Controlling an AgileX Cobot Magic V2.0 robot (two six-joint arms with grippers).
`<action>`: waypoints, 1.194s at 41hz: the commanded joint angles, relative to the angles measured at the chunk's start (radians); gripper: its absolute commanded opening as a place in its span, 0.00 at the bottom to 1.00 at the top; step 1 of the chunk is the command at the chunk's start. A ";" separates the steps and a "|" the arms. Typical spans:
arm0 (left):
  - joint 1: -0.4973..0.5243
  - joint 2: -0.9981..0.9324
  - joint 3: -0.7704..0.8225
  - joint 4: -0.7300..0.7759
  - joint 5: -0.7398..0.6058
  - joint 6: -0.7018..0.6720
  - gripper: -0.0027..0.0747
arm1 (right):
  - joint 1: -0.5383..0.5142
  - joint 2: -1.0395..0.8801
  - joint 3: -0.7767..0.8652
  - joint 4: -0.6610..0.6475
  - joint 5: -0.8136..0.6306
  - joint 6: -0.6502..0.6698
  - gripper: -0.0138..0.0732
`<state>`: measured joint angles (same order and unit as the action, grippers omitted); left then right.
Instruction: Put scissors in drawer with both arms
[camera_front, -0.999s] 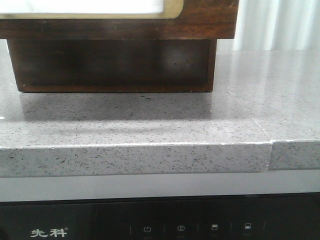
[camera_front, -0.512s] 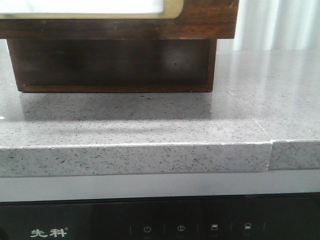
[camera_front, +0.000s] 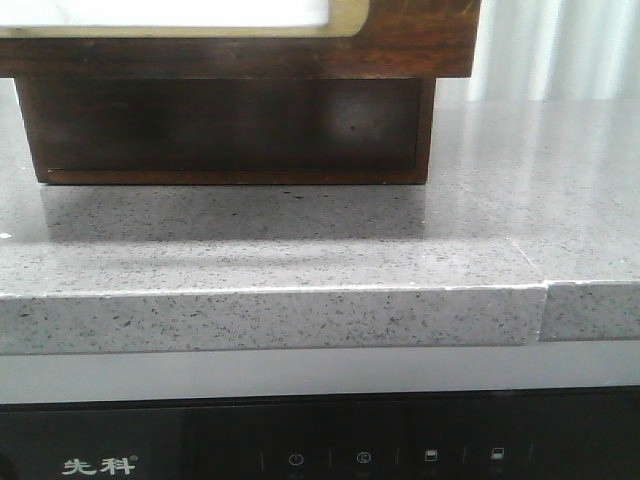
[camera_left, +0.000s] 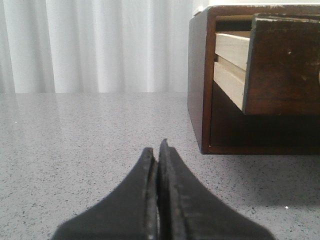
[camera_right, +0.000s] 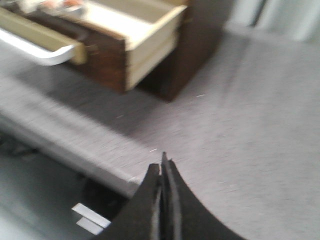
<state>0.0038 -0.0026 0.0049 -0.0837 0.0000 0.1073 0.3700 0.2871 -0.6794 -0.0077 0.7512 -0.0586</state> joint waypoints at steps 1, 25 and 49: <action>-0.005 -0.019 0.025 -0.008 -0.083 -0.009 0.01 | -0.107 -0.059 0.096 -0.026 -0.250 0.001 0.08; -0.005 -0.019 0.025 -0.008 -0.083 -0.009 0.01 | -0.325 -0.314 0.705 -0.007 -0.813 0.002 0.08; -0.005 -0.019 0.025 -0.008 -0.083 -0.009 0.01 | -0.325 -0.314 0.707 0.008 -0.857 0.002 0.08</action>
<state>0.0038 -0.0026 0.0049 -0.0854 0.0000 0.1073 0.0503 -0.0099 0.0251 0.0000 -0.0140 -0.0586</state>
